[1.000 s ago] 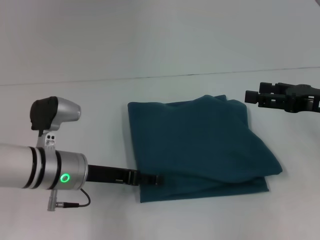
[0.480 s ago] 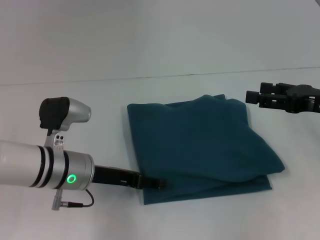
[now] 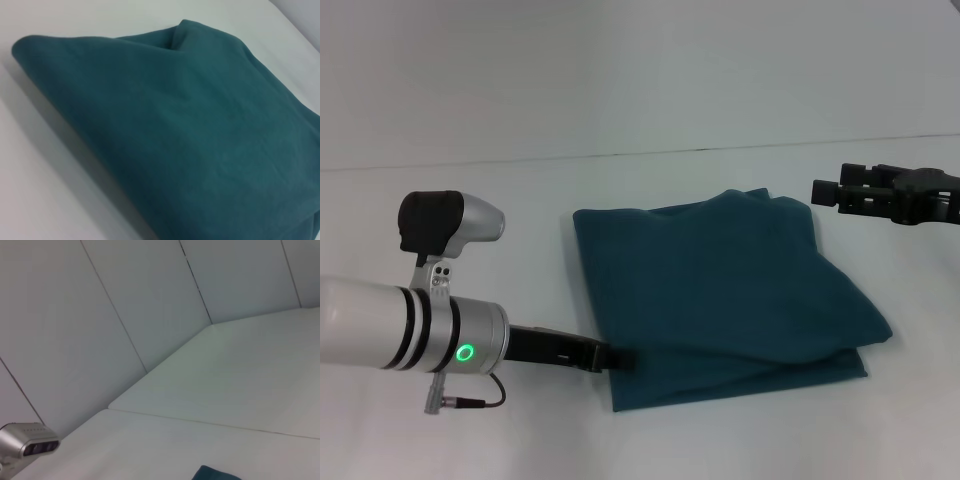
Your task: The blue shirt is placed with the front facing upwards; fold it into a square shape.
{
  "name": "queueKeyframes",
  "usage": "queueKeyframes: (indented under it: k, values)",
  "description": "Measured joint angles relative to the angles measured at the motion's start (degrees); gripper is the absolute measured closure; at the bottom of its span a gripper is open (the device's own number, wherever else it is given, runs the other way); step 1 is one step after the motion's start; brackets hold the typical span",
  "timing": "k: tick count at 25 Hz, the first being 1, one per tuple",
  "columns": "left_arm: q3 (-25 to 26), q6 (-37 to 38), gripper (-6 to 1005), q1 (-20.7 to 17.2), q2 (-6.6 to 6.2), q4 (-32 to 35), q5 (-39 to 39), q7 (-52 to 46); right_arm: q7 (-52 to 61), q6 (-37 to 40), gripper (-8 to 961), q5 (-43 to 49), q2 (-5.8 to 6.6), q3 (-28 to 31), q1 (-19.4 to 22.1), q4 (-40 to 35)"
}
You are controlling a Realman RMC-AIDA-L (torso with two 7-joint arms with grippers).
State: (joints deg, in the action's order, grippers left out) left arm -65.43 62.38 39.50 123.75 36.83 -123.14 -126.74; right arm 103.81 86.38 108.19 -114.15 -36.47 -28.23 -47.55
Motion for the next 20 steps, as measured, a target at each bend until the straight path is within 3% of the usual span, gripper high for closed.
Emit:
queueKeyframes:
  k: [10, 16, 20]
  values:
    - [0.6, -0.1, 837, 0.2, -0.28, 0.1, -0.1, 0.1, -0.1, -0.4, 34, 0.2, 0.0, 0.0, -0.2, 0.0]
    - [2.2, 0.2, 929, -0.3, -1.05, 0.9, -0.1, 0.5, -0.1, -0.5, 34, 0.3, 0.0, 0.0, -0.2, 0.0]
    - [4.5, 0.9, 930, -1.0, -1.5, 1.6, -1.9, 0.6, 0.2, -0.5, 34, 0.3, 0.0, 0.0, -0.2, 0.0]
